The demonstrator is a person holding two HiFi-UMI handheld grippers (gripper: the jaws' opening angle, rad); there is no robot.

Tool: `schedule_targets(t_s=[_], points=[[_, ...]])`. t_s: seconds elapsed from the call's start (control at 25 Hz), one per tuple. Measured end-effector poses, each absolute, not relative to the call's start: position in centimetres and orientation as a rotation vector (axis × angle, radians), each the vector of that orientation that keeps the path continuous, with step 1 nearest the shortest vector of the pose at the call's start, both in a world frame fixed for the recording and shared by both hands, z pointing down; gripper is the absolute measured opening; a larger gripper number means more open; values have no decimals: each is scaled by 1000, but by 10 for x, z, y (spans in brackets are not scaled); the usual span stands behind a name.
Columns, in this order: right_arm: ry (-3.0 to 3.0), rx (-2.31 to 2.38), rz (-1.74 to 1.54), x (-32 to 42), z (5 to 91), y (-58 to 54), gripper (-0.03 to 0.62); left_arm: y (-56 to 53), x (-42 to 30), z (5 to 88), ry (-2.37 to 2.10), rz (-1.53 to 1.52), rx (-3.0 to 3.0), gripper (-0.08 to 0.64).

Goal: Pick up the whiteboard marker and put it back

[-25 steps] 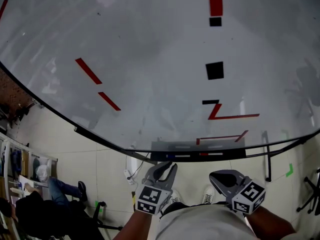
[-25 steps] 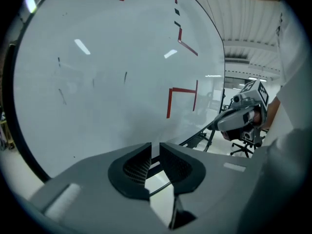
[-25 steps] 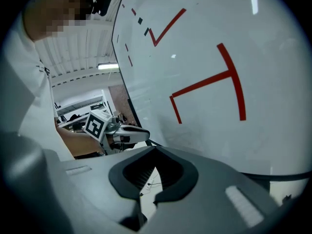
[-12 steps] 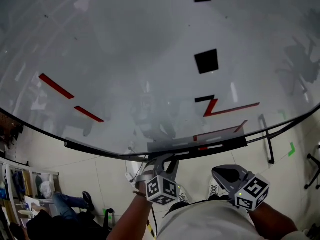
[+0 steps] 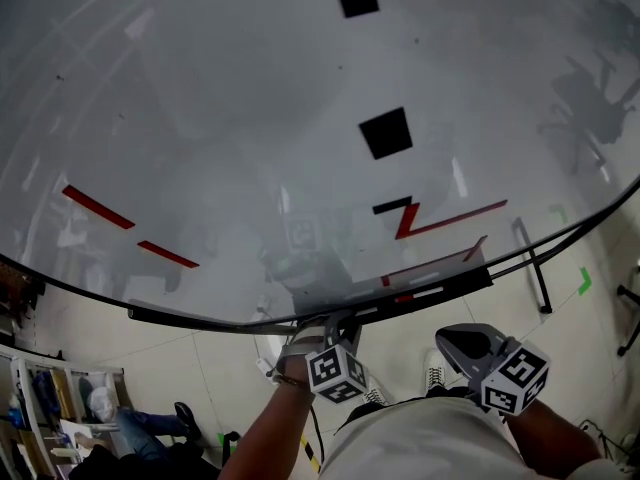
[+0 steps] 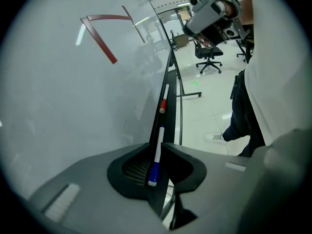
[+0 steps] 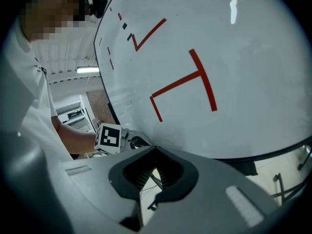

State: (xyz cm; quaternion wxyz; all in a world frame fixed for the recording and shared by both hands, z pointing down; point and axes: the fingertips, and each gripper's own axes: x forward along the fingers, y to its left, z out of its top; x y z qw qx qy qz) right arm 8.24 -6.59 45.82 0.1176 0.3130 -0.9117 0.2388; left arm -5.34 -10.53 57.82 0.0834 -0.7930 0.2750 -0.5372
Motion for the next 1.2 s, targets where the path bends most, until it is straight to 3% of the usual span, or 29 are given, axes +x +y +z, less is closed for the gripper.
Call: schedule_targets(t_s=[1.0, 1.2], points=[[-2661, 962, 705, 87, 457, -58, 2, -110, -49, 605, 597, -1799, -2191, 109], [-2656, 961, 718, 88, 460, -55, 2, -111, -52, 611, 582, -1844, -2162, 78]])
